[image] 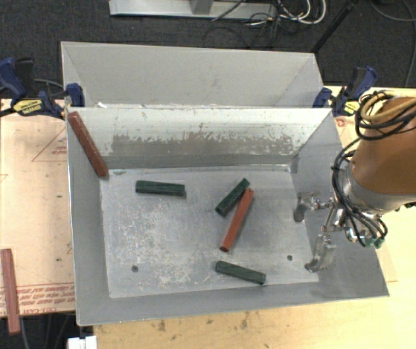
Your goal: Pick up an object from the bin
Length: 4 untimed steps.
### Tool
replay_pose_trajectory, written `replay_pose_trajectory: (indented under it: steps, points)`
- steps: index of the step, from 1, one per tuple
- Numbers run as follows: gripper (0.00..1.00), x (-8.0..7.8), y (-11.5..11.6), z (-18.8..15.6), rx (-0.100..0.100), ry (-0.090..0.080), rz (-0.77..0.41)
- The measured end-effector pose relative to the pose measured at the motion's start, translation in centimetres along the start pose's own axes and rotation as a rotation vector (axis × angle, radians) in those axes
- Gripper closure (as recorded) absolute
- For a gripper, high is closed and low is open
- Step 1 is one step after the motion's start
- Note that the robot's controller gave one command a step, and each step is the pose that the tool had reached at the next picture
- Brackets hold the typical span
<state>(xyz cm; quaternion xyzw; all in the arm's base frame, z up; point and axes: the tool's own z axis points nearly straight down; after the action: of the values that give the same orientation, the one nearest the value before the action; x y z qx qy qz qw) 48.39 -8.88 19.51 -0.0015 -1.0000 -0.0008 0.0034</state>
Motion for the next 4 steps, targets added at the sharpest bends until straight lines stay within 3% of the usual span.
replay_pose_trajectory:
  steps: [1, 2, 3, 4]
  points:
    - [0.0, -1.4, 7.1, 12.7, 0.001, -0.006, -0.34]
    - [1.0, -1.5, 7.0, 12.5, 0.002, -0.008, -0.34]
    - [0.0, -1.7, 7.0, 12.4, 0.002, -0.012, -0.34]
    - [0.0, -4.3, 16.0, 12.3, 0.001, -0.011, -0.747]
